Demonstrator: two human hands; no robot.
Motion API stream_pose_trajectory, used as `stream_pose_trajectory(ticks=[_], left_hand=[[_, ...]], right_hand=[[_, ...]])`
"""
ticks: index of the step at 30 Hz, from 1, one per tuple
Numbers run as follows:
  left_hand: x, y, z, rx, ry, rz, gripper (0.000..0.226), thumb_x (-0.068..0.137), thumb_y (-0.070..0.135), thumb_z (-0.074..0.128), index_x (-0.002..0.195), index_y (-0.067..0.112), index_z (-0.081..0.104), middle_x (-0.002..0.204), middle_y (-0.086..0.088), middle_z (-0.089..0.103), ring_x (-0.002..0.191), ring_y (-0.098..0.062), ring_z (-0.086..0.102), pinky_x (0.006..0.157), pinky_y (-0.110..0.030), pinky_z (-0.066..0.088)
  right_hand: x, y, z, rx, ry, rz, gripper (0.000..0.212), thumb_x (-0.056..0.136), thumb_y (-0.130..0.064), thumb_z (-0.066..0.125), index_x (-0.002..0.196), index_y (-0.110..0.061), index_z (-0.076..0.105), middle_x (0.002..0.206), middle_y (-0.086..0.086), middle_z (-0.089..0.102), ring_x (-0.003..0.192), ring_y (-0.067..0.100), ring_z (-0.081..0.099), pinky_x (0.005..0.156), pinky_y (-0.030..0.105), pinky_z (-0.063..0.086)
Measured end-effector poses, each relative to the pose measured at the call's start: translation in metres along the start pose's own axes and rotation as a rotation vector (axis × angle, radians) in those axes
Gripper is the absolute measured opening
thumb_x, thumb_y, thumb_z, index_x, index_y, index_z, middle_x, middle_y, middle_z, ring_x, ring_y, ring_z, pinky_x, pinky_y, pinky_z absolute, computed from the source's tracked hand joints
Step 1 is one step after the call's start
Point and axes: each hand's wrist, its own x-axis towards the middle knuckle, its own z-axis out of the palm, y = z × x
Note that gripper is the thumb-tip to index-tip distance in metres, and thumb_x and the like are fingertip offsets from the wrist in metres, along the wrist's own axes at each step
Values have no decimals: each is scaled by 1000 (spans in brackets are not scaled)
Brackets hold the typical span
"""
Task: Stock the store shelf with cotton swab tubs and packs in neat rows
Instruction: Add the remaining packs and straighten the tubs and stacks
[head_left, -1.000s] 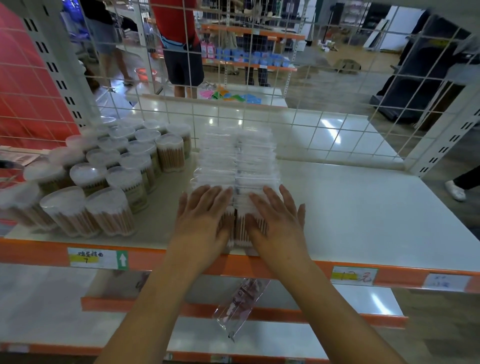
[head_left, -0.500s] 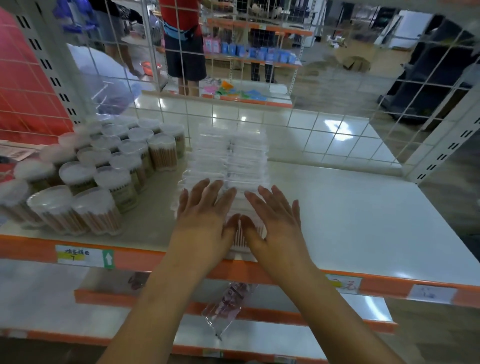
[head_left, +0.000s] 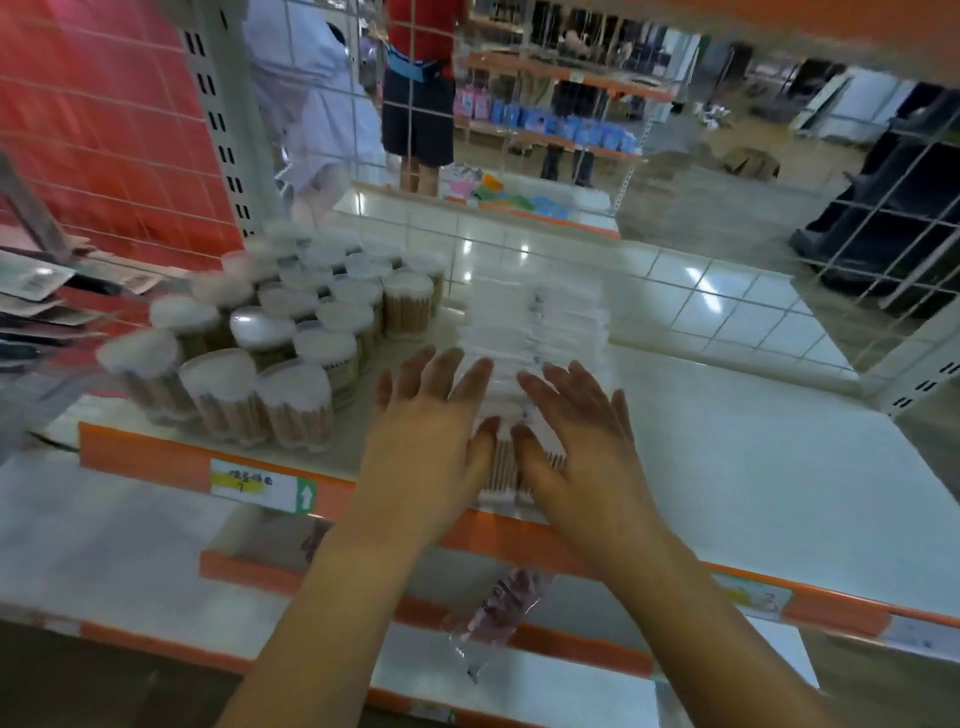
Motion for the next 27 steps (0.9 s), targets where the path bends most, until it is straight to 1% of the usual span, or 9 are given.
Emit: stream_pose_trajectory(ticks=[4, 6, 8, 11, 14, 18, 20, 23, 27], left_hand=[[-1, -58, -19, -11, 7, 57, 54, 78, 36, 40, 120, 8, 59, 116, -16, 61, 112, -41, 54, 88, -61, 44], [0, -94, -32, -24, 2, 103, 56, 78, 35, 40, 123, 8, 56, 117, -17, 61, 111, -41, 54, 87, -60, 45], [0, -131, -44, -25, 17, 159, 57, 77, 34, 41, 125, 4, 54, 115, -20, 61, 107, -42, 56, 86, -60, 46], [-3, -182, -62, -7, 5, 203, 59, 77, 34, 40, 125, 2, 54, 115, -22, 61, 107, -44, 56, 87, -61, 45], [-4, -227, -80, 22, -17, 229, 57, 78, 32, 41, 124, 1, 54, 116, -23, 60, 107, -45, 56, 86, -59, 46], [-5, -272, -98, 26, -28, 246, 56, 78, 32, 41, 122, 0, 55, 114, -24, 61, 104, -44, 57, 85, -55, 48], [-6, -289, -103, 39, -18, 250, 56, 79, 34, 41, 122, 0, 55, 114, -23, 61, 104, -42, 57, 88, -54, 47], [-8, -309, -104, 31, 0, 249, 56, 79, 34, 42, 121, -1, 56, 112, -23, 62, 100, -42, 58, 86, -52, 47], [-15, -322, -98, -10, -83, 216, 60, 79, 38, 41, 125, 1, 53, 115, -21, 60, 101, -40, 58, 89, -51, 45]], right_hand=[[18, -53, 36, 28, 24, 46, 62, 81, -43, 31, 141, -26, 37, 153, 0, 25, 144, 16, 9, 114, 33, -10], [27, -80, 58, 64, 128, 55, 61, 81, -42, 36, 138, -20, 44, 150, 9, 31, 141, 28, 21, 116, 51, 8], [37, -110, 78, 65, 212, 85, 62, 80, -40, 38, 137, -17, 44, 148, 15, 33, 138, 34, 27, 110, 57, 22], [49, -156, 100, 90, 192, 155, 63, 81, -40, 40, 141, -21, 38, 152, 11, 25, 141, 29, 20, 112, 53, 21], [62, -196, 122, 86, 144, 162, 64, 82, -44, 36, 142, -23, 36, 152, 8, 25, 135, 32, 33, 110, 50, 25], [77, -231, 143, 21, 110, 154, 63, 82, -42, 35, 142, -23, 36, 152, 6, 25, 142, 25, 18, 114, 49, 16], [82, -242, 151, 0, 117, 158, 61, 83, -40, 38, 141, -22, 37, 150, 6, 30, 141, 25, 20, 114, 50, 16], [89, -246, 164, -48, 116, 135, 55, 82, -36, 47, 135, -20, 45, 137, 6, 46, 130, 31, 37, 106, 54, 29], [92, -245, 170, -78, 48, 141, 53, 87, -33, 54, 137, -22, 42, 138, 2, 47, 133, 26, 33, 108, 49, 27]])
